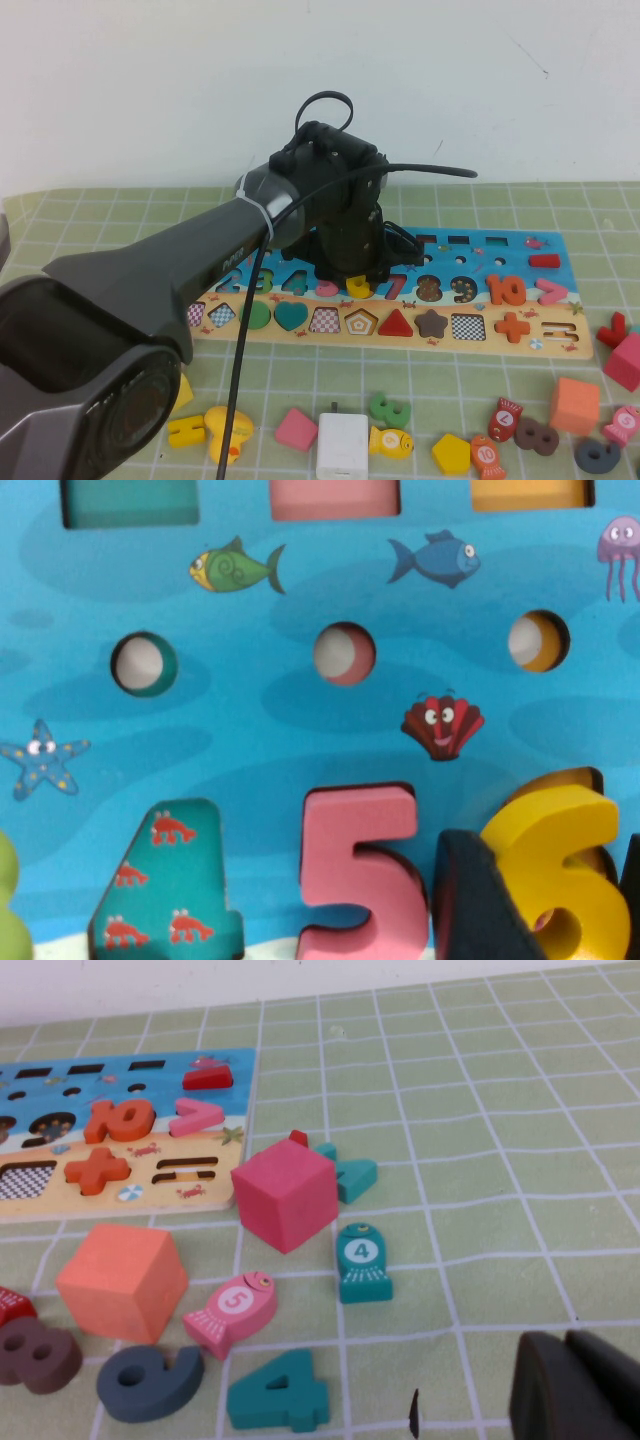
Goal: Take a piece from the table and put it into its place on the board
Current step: Place the "number 6" into the hole of the number 6
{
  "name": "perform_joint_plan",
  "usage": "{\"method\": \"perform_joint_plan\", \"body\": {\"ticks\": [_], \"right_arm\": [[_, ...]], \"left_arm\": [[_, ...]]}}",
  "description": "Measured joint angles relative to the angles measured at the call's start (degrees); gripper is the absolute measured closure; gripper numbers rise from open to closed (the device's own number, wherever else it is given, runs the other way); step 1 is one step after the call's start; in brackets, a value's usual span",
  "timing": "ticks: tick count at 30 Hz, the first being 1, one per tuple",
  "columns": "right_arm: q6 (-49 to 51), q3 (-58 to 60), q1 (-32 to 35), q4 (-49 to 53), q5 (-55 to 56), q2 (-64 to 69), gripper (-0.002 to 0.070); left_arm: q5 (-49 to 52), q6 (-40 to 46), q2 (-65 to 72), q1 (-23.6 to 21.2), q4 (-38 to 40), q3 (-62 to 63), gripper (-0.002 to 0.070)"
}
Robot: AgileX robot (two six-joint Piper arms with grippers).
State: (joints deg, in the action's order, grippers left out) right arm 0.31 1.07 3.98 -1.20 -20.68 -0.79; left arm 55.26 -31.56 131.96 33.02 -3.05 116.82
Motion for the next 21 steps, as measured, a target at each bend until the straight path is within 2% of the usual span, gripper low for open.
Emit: {"method": "perform_joint_plan", "body": {"ticks": [21], "right_arm": [[0.00, 0.00, 0.00, 0.00, 0.00, 0.00, 0.0679]], "left_arm": [[0.79, 2.66, 0.27, 0.49, 0.32, 1.44, 0.0418]]}}
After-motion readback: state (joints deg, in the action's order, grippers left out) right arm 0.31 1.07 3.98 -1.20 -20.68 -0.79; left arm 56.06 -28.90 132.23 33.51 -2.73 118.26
